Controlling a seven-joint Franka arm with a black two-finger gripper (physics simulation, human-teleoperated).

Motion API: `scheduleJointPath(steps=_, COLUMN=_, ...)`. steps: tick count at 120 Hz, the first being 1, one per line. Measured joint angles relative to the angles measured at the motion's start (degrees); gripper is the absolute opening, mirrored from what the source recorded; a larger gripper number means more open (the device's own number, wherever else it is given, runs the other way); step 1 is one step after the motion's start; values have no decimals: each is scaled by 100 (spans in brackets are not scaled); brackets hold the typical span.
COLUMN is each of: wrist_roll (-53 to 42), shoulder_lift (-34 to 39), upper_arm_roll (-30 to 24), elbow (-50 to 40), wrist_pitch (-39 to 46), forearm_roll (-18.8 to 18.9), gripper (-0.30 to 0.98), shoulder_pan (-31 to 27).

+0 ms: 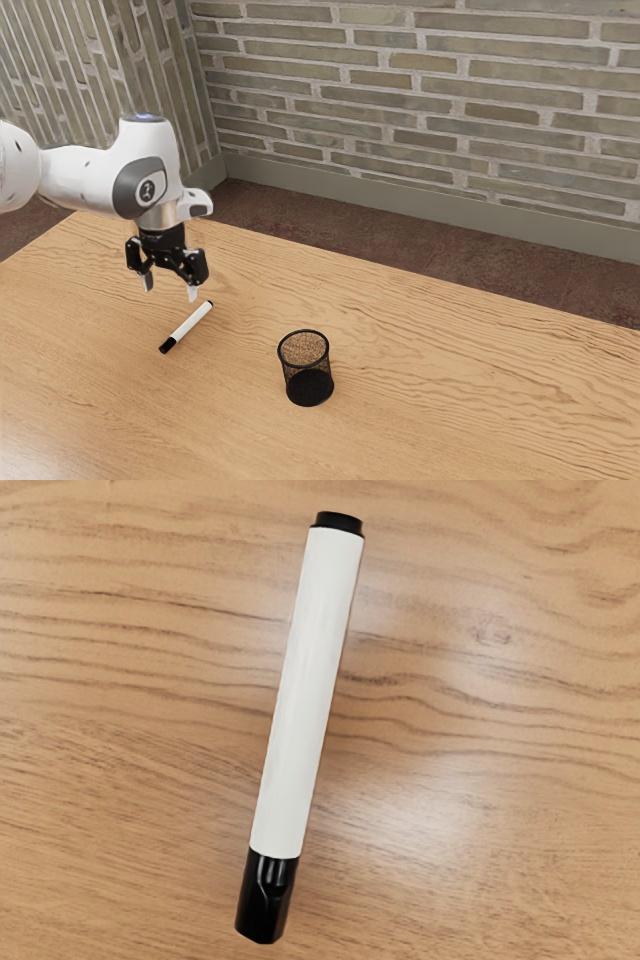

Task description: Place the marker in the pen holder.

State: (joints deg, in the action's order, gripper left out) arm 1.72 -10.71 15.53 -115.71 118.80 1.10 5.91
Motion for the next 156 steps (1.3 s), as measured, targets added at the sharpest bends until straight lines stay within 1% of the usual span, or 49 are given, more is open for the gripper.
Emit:
scheduleJointPath(steps=8, wrist_roll=-166, shoulder_lift=-122, upper_arm_roll=2, elbow=-285, wrist_pitch=534, forearm_roll=-4, gripper=69, shoulder_pan=-2)
scheduleJointPath(steps=20, wrist_roll=-525, shoulder_lift=-419, upper_arm_roll=-11, elbow=-362, wrist_pitch=1224, forearm_roll=-19, gripper=69, shoulder_pan=-2)
scheduleJointPath(steps=32, wrist_roll=-857, shoulder_lift=-717, upper_arm_roll=-20, elbow=-359, wrist_pitch=1658, forearm_roll=-340, gripper=69, shoulder_pan=5)
scheduleJointPath(steps=48, wrist_roll=-1265, shoulder_lift=-919, upper_arm_roll=-49, elbow=-150, wrist_pitch=1907, forearm_roll=-516, gripper=69, shoulder_pan=5)
scheduleJointPath(steps=71, wrist_roll=-1748, shoulder_lift=-1302, upper_arm_roll=-24, elbow=66, wrist_pitch=1998, forearm_roll=-626, gripper=69, shoulder_pan=-4)
scheduleJointPath(steps=92, wrist_roll=-2072, shoulder_lift=-1406, upper_arm_roll=4, elbow=179, wrist_pitch=1855, forearm_roll=-675, gripper=67, shoulder_pan=-33)
scheduleJointPath(steps=109, wrist_roll=-2246, shoulder_lift=-1417, upper_arm_roll=88, elbow=231, wrist_pitch=1660, forearm_roll=-757, gripper=57, shoulder_pan=-37)
scheduleJointPath(steps=136, wrist_roll=-2395, shoulder_lift=-1499, upper_arm_roll=99, elbow=329, wrist_pitch=1461, forearm_roll=-790, gripper=43, shoulder_pan=-37)
scheduleJointPath(steps=156, wrist_roll=-2472, shoulder_lift=-1501, upper_arm_roll=129, elbow=336, wrist_pitch=1409, forearm_roll=-795, gripper=29, shoulder_pan=-37)
